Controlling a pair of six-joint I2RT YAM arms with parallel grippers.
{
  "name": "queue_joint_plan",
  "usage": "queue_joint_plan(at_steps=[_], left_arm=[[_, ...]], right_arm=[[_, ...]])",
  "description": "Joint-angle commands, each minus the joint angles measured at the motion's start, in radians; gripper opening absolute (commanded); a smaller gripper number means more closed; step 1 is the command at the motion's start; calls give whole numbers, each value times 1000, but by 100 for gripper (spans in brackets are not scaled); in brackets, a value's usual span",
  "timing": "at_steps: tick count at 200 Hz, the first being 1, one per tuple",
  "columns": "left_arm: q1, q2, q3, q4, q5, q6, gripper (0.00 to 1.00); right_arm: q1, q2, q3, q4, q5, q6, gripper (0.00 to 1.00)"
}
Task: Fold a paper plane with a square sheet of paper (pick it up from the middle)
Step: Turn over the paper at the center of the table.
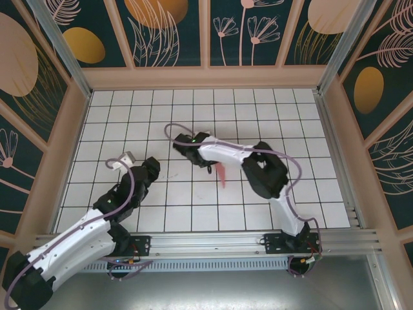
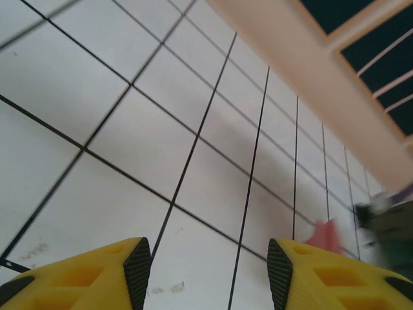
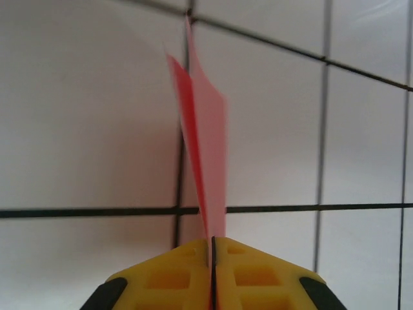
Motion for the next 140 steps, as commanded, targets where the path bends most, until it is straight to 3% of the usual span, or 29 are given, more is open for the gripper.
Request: queue_joint_plan(at_steps=[1, 23, 46, 65, 88, 112, 133, 140], left_arm=[[5, -48, -17, -62, -80, -35, 54], [5, -54, -17, -77, -71, -36, 55], [5, -32, -14, -65, -53, -34, 55], [5, 2, -5, -42, -33, -17, 56], [7, 62, 21, -25, 4, 14, 58], [6, 140, 47, 14, 68, 47, 58], [7, 228, 70, 83, 163, 88, 60], [6, 269, 87, 89, 193, 95, 60]], right_arm=[[30, 69, 111, -86, -36, -10, 12], [41, 83, 145, -11, -165, -22, 21], [38, -6, 87, 151, -315, -55, 45], [17, -145, -54, 340, -459, -71, 60], [-47, -346, -292, 573, -630, -48, 66], [-162, -530, -562, 863, -885, -6, 60], [-277, -581, -709, 1026, -1079, 53, 27], [-302, -583, -735, 1056, -1124, 61, 20]])
